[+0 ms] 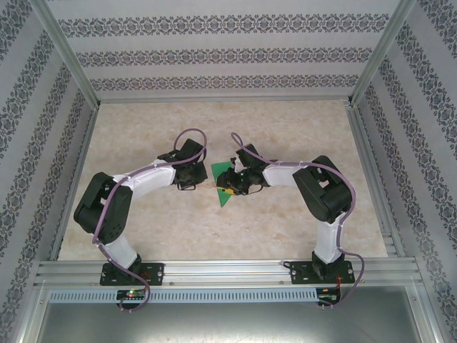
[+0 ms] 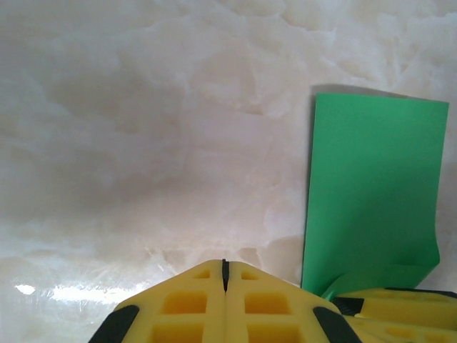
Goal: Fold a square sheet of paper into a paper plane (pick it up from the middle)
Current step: Third fold the triangle at the center of the table.
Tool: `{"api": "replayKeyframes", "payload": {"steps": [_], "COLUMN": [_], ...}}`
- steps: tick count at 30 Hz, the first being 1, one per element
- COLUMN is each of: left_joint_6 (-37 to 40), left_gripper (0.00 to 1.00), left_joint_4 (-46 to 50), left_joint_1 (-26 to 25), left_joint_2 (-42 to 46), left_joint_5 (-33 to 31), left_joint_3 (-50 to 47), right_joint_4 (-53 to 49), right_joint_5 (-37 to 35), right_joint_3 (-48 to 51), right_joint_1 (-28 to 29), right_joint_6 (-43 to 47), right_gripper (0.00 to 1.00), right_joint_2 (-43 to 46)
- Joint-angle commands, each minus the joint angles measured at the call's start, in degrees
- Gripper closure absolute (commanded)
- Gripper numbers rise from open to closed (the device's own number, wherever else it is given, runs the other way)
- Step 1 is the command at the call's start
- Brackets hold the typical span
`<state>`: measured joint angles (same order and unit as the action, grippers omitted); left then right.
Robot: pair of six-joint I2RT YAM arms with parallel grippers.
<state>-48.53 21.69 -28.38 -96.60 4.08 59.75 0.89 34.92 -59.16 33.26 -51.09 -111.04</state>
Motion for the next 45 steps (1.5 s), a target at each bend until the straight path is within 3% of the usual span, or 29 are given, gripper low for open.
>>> {"api": "replayKeyframes", "payload": {"steps": [1,12,29,45], "left_joint_6": [-0.40,3.20,3.13,3.77], "left_gripper": [0.97,1.00,1.00,1.00], "left_joint_4": [-1.49,-7.54,-7.98,-5.27], "left_joint_1": [0.61,-2.25,-3.92,-3.94], "left_joint_2": [1.32,-3.22,-9.65,-12.17], "left_joint_5": [1.71,13.81,15.94,13.17], "left_joint_3": [-0.59,1.52,4.06,4.68], "right_joint_4": [-3.45,-7.32,-8.00,-3.37], "right_joint_5": [-3.31,-4.96,-4.52,-2.40], "right_joint_3": [0.44,0.18,-0.56,1.43], "right_joint_1": [0.41,0.19,0.23,-0.10], "right_joint_6": [0.11,0.91,0.73,-1.71], "right_gripper": [0.67,1.00,1.00,1.00], "right_joint_2": [-0.85,-1.01,-1.54,-0.17]}}
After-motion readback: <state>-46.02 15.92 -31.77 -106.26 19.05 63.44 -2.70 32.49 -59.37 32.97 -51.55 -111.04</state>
